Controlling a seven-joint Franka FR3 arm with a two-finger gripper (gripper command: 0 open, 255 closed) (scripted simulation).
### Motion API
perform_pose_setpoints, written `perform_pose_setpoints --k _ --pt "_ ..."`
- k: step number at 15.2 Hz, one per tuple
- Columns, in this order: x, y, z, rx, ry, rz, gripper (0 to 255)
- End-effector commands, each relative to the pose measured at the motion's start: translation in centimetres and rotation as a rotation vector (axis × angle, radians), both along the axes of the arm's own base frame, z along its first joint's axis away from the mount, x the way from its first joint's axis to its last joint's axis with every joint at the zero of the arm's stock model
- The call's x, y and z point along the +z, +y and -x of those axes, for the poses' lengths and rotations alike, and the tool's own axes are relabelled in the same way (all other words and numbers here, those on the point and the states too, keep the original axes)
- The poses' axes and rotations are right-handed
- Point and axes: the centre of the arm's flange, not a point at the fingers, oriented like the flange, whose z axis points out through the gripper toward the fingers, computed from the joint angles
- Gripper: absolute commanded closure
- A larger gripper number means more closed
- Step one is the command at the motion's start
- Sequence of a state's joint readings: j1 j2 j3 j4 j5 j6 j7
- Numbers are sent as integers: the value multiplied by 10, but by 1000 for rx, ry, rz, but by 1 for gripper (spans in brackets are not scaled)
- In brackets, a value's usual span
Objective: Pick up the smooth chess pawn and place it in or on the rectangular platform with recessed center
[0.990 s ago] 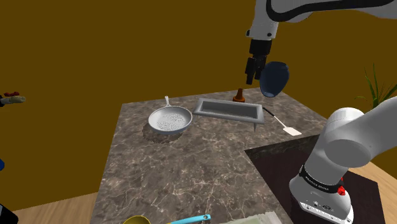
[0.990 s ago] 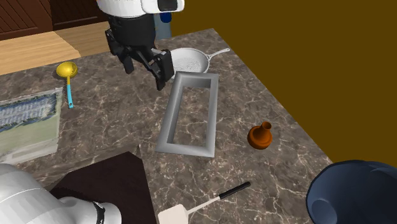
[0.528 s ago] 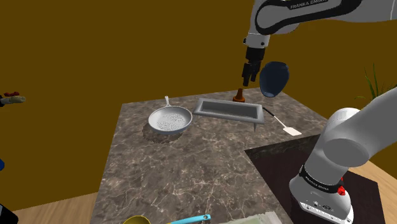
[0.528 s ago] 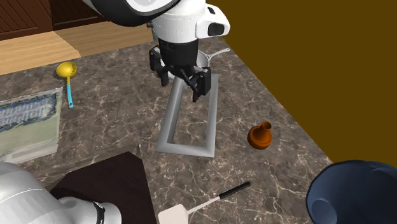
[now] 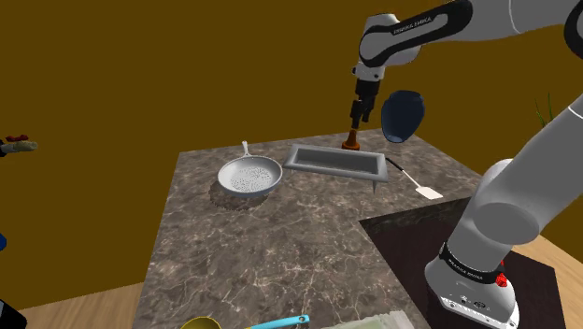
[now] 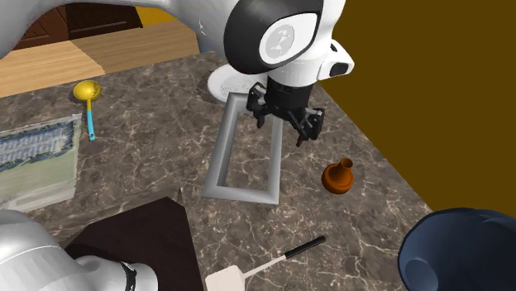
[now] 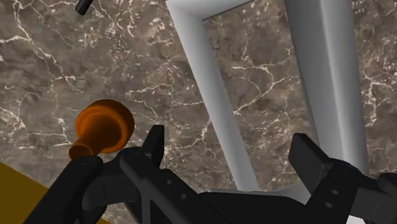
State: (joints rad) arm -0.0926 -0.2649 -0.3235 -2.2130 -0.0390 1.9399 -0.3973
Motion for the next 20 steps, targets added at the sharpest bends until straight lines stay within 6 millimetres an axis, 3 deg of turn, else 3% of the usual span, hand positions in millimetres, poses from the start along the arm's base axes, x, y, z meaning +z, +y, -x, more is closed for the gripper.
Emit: perform_pose_setpoints --k 1,14,20 --pt "-10 -22 -13 2 -4 6 0" --pt "-81 -151 -90 12 -26 36 0" --pt "-109 -153 -92 12 -26 37 0"
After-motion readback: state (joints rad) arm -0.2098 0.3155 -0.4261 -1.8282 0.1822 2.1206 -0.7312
